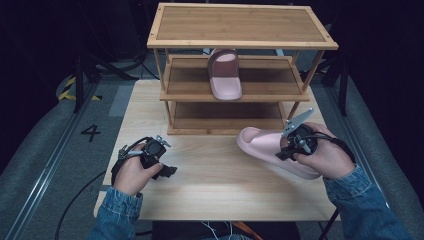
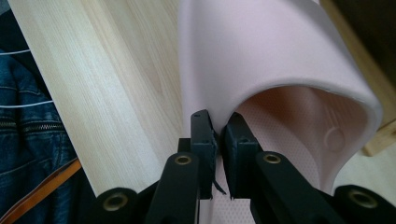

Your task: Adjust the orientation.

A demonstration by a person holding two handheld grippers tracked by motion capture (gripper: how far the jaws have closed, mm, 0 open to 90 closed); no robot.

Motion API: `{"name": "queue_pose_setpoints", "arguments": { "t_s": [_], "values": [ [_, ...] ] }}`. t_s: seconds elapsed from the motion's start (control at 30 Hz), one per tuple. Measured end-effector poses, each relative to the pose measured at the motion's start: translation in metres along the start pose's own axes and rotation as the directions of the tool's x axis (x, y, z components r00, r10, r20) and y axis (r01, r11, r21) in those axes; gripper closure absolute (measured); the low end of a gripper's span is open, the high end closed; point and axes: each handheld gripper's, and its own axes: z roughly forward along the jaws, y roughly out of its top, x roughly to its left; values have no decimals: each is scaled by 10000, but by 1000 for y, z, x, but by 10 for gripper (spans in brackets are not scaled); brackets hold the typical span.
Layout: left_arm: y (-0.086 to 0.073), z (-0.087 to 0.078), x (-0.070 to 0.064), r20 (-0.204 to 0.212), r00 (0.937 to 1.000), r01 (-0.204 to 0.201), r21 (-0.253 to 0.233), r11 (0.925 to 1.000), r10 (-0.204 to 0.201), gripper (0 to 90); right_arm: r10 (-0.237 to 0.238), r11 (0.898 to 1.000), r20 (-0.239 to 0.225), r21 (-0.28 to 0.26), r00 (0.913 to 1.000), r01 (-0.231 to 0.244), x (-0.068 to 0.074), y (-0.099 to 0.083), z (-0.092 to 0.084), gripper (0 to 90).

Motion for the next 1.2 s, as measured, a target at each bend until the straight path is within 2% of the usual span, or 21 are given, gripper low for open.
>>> {"name": "queue_pose_setpoints", "arguments": {
  "t_s": [0.17, 0.23, 0.3, 0.47, 0.57, 0.67, 0.87, 0.93, 1.0, 1.07, 1.2],
  "values": [
    [-3, -2, 1, -56, 9999, -102, -29, 9999, 102, 225, -26, 9998, 126, -201, 9999, 29, -5, 8, -17, 843],
    [-6, -2, 1, 75, 9999, 145, -250, 9996, -143, 225, -36, 9997, 238, -258, 9997, 42, -7, 10, -23, 843],
    [-8, -2, 1, 139, 9997, 212, -292, 9993, -208, 225, -44, 9993, 315, -380, 9995, 55, -9, 13, -30, 843],
    [-13, -5, 1, -26, 9997, 259, -114, 9996, -260, 225, -26, 9984, 396, -572, 9992, 48, -13, 21, -41, 842],
    [-15, -7, 1, 40, 9985, 546, 54, 9985, -546, 227, -23, 9980, 457, -622, 9990, 51, -16, 26, -46, 842],
    [-17, -8, 1, 9, 9982, 596, 56, 9982, -596, 227, -32, 9974, 589, -714, 9983, 74, -19, 30, -52, 842],
    [-17, -7, 0, 29, 9983, 580, 105, 9983, -580, 227, 42, 9949, 913, -1008, 9958, 51, -25, 38, -66, 843],
    [-17, -7, 1, 11, 9990, 457, 114, 9989, -457, 227, 98, 9952, 1095, -981, 9939, 10, -28, 42, -68, 843],
    [-17, -6, 0, 67, 9985, 540, 72, 9985, -541, 227, 168, 9956, 1144, -933, 9933, -61, -31, 45, -69, 843],
    [-17, -6, 0, 74, 9987, 504, 96, 9987, -505, 227, 187, 9956, 1358, -931, 9906, -60, -33, 47, -70, 843],
    [-16, -6, 0, 57, 9989, 463, 112, 9989, -464, 226, 239, 9953, 1483, -963, 9887, -96, -37, 52, -74, 844]
  ]
}}
